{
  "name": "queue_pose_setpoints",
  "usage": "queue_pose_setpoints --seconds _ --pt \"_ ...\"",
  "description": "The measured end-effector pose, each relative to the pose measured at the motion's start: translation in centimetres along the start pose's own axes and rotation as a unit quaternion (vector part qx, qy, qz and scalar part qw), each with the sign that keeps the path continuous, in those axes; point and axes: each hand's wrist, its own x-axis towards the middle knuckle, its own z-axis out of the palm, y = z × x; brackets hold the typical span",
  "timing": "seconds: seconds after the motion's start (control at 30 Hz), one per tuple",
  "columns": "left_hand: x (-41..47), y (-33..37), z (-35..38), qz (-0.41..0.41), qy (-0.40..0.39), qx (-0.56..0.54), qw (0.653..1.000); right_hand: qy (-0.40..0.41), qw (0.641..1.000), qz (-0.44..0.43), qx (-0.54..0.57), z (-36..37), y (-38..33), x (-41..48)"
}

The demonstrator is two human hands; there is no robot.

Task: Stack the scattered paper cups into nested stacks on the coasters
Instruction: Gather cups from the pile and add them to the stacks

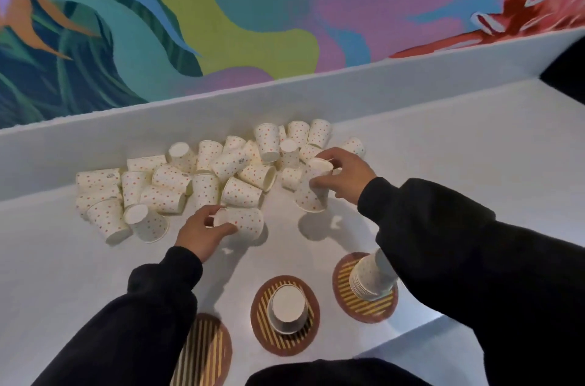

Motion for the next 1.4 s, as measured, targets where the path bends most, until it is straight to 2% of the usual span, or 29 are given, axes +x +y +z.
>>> queue_pose_setpoints --seconds 0.1,0.2,0.4,0.53,0.73,0.9,1.13,1.4 --pt "-1.6 1.4 0.9 0.042 -0.022 0.02 0.999 -0.004 1.0 0.003 0.009 -0.9 1.0 -0.6" --pt "-3.7 5.5 1.9 0.126 -0.039 0.026 0.991 -0.012 0.999 -0.021 0.022 -1.4 1.3 -1.5" --pt "-10.9 14.5 4.3 0.274 -0.042 0.088 0.957 0.026 0.995 -0.077 0.066 -6.1 0.5 -4.7" --pt "-14.9 16.2 8.5 0.316 -0.065 0.101 0.941 0.052 0.99 -0.082 0.099 -10.1 2.2 -7.4" --pt "-15.8 14.7 15.5 0.32 -0.089 0.133 0.934 0.077 0.99 -0.067 0.092 -12.5 6.6 -10.2" --pt "-15.0 12.9 18.0 0.323 -0.106 0.195 0.92 0.084 0.986 -0.099 0.1 -13.3 8.2 -11.4" --pt "-14.3 9.8 20.7 0.274 -0.116 0.234 0.925 0.046 0.985 -0.151 0.067 -12.7 9.0 -13.1" --pt "-14.0 7.2 22.2 0.196 -0.096 0.193 0.957 -0.032 0.979 -0.201 -0.025 -9.9 11.1 -13.2"
